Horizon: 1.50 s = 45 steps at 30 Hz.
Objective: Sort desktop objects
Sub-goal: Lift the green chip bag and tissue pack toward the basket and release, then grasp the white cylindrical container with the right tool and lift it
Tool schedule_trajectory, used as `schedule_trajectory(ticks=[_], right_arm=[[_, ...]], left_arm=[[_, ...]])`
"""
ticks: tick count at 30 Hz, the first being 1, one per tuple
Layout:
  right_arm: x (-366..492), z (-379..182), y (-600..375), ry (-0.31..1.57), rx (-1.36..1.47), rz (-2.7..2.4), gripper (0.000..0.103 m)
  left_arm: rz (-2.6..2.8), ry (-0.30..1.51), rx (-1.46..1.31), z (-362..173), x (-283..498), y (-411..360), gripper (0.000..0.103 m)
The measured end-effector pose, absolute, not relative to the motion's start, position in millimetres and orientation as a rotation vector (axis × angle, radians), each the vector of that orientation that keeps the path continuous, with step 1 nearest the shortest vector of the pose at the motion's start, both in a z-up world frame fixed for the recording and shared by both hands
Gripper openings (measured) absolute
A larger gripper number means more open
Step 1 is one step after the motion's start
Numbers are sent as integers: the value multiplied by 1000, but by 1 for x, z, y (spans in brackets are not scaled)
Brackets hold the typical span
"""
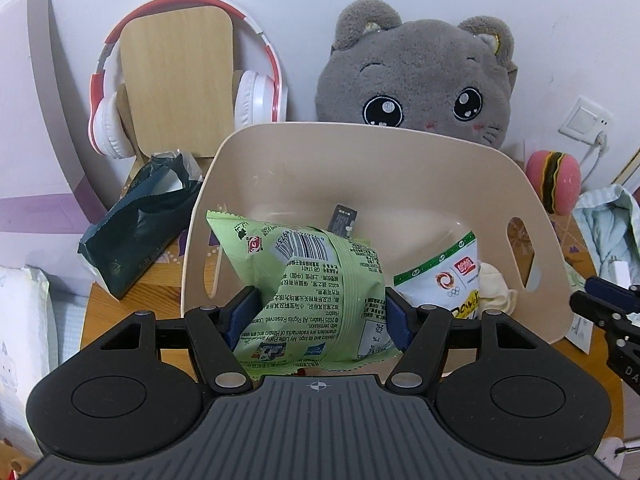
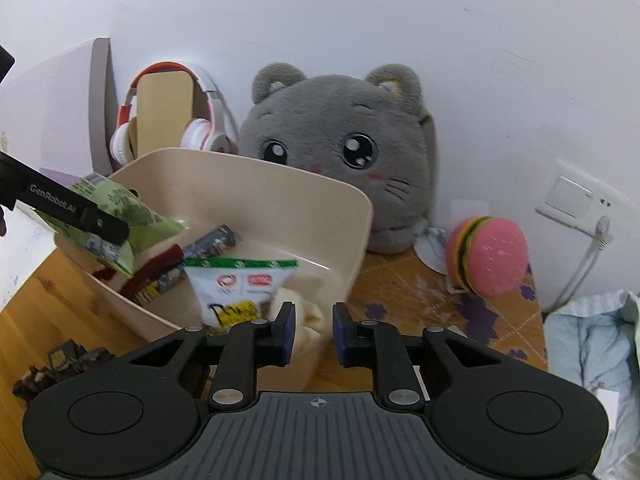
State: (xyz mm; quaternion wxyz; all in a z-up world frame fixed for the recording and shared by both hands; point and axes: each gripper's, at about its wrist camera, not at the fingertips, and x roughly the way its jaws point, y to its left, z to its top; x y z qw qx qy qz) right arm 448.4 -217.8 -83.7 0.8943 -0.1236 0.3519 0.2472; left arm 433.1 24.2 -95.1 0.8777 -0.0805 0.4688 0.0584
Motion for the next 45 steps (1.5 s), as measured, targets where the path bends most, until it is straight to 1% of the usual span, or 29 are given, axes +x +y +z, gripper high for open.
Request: schedule_trajectory(ticks=[6, 12, 14, 16, 18, 22, 29, 32, 33, 34, 35, 36, 37, 38, 40, 45], right_arm=[[446, -87, -228, 736, -238, 506, 33], [440, -85, -226, 716, -256, 524, 40], [437, -83, -227, 707, -254, 529, 46], [433, -81, -229, 687, -252, 535, 64], [426, -79, -233, 661, -250, 550, 70], [414, -82, -236, 664, -269, 584, 75], [401, -121, -238, 807, -325, 607, 75], [398, -140, -237, 857, -343, 602, 71], [398, -146, -236, 879, -349, 604, 67], [397, -151, -235, 897, -354, 604, 58], [397, -157, -235, 918, -362, 604, 54], [397, -162, -235, 933, -373, 601, 44], [397, -166, -234, 951, -378, 603, 31], [397, -169, -234, 962, -376, 609, 22], [398, -172, -236, 981, -361, 617, 20], [392, -162, -238, 943, -359, 640, 19]], left_arm=[[117, 994, -174, -100, 434, 22, 68], [133, 1013, -209, -100, 434, 23, 73], [138, 1012, -215, -100, 433, 24, 74], [143, 1012, -216, -99, 432, 24, 75], [150, 1005, -210, -98, 430, 24, 75], [167, 986, -192, -95, 429, 24, 76], [187, 950, -135, -92, 428, 23, 77], [186, 938, -85, -92, 427, 20, 80], [185, 936, -65, -92, 427, 19, 80], [182, 934, -53, -91, 427, 18, 80], [178, 932, -39, -91, 427, 17, 80], [176, 932, -31, -91, 428, 16, 81], [175, 932, -28, -90, 428, 16, 81], [174, 934, -27, -90, 428, 16, 81], [175, 934, -29, -90, 429, 17, 81], [179, 932, -48, -89, 430, 19, 81]])
